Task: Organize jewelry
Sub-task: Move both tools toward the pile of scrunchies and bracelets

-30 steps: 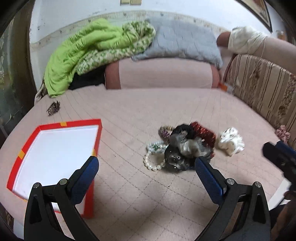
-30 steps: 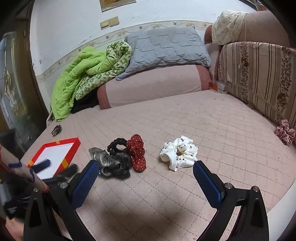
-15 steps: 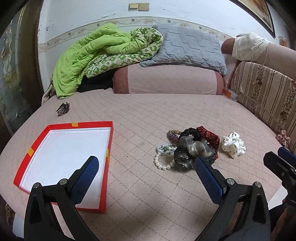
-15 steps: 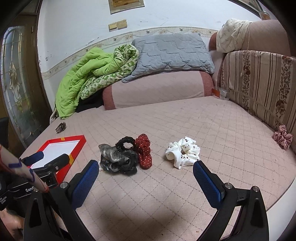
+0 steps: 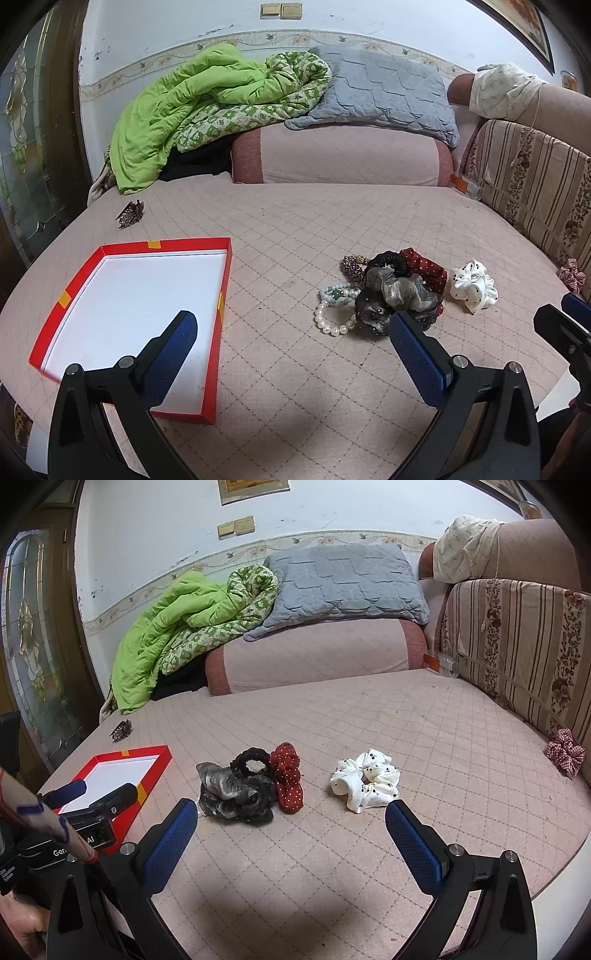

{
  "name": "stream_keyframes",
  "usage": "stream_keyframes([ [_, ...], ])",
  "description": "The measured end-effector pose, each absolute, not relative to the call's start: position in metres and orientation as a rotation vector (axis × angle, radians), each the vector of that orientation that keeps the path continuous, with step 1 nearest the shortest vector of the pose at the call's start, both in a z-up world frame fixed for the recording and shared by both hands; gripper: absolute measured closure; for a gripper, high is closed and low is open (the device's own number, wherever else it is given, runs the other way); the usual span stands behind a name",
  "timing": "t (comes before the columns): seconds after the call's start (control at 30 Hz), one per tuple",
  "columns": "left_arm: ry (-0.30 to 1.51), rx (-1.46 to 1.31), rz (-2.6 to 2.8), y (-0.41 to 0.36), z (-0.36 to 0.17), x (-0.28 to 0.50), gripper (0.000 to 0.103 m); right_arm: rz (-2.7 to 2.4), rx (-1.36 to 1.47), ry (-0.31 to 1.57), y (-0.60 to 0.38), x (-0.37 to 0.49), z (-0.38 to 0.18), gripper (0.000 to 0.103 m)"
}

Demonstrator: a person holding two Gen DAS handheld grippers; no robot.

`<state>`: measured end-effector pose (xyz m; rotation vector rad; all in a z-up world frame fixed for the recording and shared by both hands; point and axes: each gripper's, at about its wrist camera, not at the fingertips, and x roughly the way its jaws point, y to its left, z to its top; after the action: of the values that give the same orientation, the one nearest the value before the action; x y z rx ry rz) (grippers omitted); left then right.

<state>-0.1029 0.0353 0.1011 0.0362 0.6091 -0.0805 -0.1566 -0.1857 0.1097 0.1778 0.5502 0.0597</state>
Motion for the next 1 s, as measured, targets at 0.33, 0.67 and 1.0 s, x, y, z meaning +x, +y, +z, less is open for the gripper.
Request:
stream_keyframes([
  [0.33, 0.621, 0.043, -0.082, 0.034, 0.097, -0.101, 0.000, 0.064, 0.171, 0.560, -0.187, -0.155, 0.109, 0.000],
  [0.67, 0.637, 0.035, -0.077, 0.035, 0.092, -0.098, 0.000, 0.063, 0.167, 0.570, -0.188, -0.153, 0.107, 0.000],
  [1.0, 0.697, -0.003, -0.078, 0.046, 0.081, -0.086, 0.000, 0.045, 0.202, 0.581, -0.206, -0.149, 0.102, 0.000],
])
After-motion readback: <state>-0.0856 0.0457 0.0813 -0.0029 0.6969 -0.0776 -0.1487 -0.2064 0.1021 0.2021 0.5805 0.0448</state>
